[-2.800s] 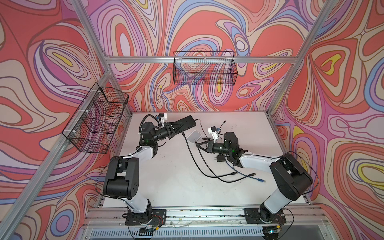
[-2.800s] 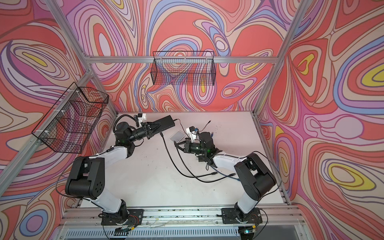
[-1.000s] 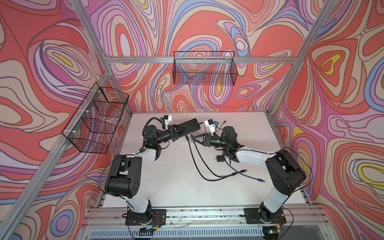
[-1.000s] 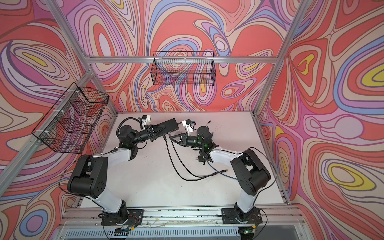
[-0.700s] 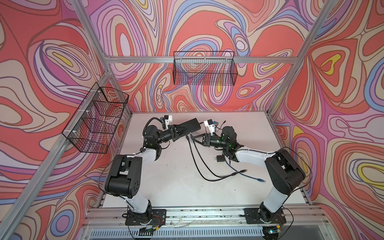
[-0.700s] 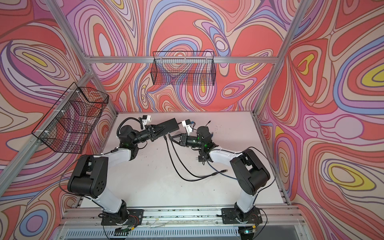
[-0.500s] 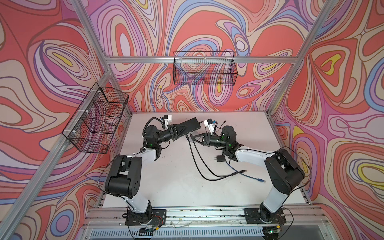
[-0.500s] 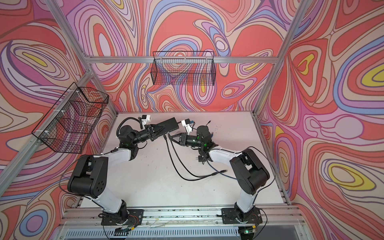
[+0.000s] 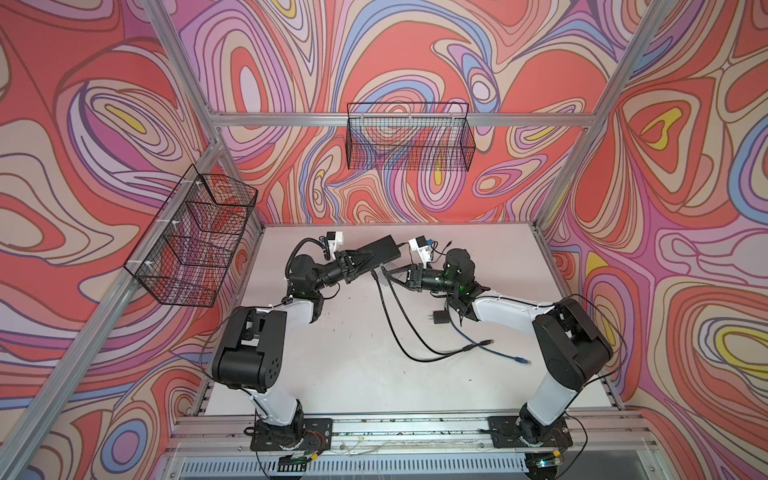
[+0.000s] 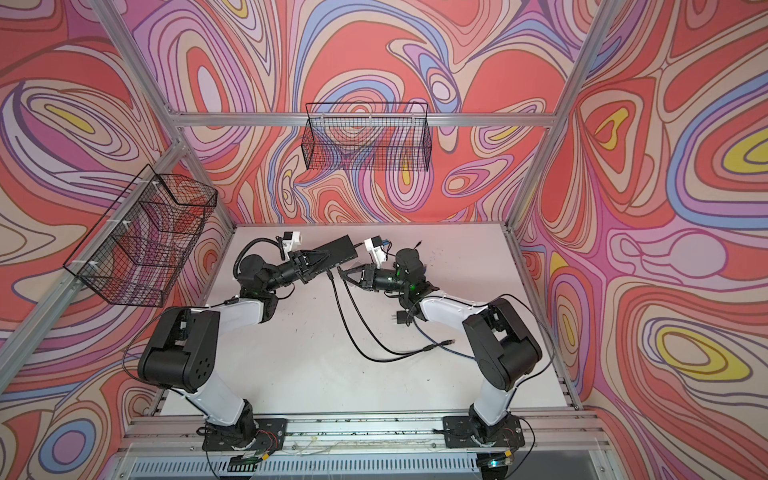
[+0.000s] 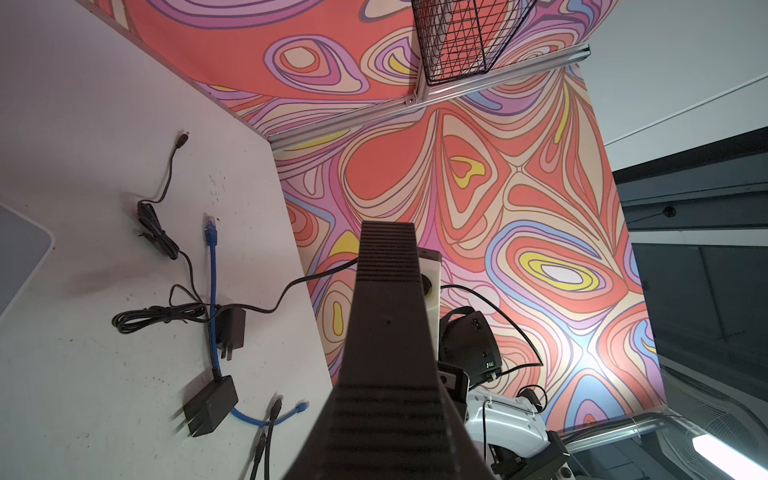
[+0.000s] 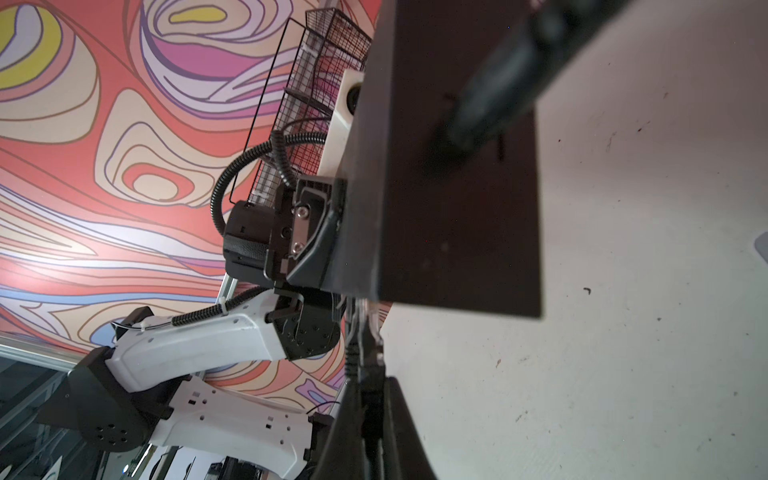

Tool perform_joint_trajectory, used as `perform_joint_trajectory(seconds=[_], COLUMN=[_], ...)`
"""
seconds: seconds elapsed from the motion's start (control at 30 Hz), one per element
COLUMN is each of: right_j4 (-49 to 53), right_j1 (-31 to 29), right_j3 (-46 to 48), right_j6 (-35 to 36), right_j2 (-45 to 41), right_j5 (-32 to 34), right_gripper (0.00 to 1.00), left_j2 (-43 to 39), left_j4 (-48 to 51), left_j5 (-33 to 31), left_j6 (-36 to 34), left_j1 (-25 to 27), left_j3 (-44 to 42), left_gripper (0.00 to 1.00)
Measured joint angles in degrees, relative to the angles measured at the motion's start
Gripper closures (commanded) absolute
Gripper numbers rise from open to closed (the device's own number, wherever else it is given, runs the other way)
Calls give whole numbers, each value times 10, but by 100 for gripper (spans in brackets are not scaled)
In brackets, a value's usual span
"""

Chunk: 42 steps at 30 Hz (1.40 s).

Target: Insert the plug into the switch port

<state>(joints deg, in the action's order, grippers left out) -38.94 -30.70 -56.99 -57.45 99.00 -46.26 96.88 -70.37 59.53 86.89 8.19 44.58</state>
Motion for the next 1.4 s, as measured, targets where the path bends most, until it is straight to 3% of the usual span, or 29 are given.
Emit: perform_joint_trajectory(seconds=[0.9, 1.4], right_j4=[-21, -16], right_j1=[2, -1], right_j3=[-7, -31], right_j6=[-25, -18], right_j2=[14, 23], right_j5=[-20, -37], right_gripper=[100, 100], left_j2=[2, -63], left_j4=[-27, 87], left_j5=[6, -16], left_j6=[18, -44], left_j1=[0, 0], left_j3=[-10, -13], left_gripper=[99, 98])
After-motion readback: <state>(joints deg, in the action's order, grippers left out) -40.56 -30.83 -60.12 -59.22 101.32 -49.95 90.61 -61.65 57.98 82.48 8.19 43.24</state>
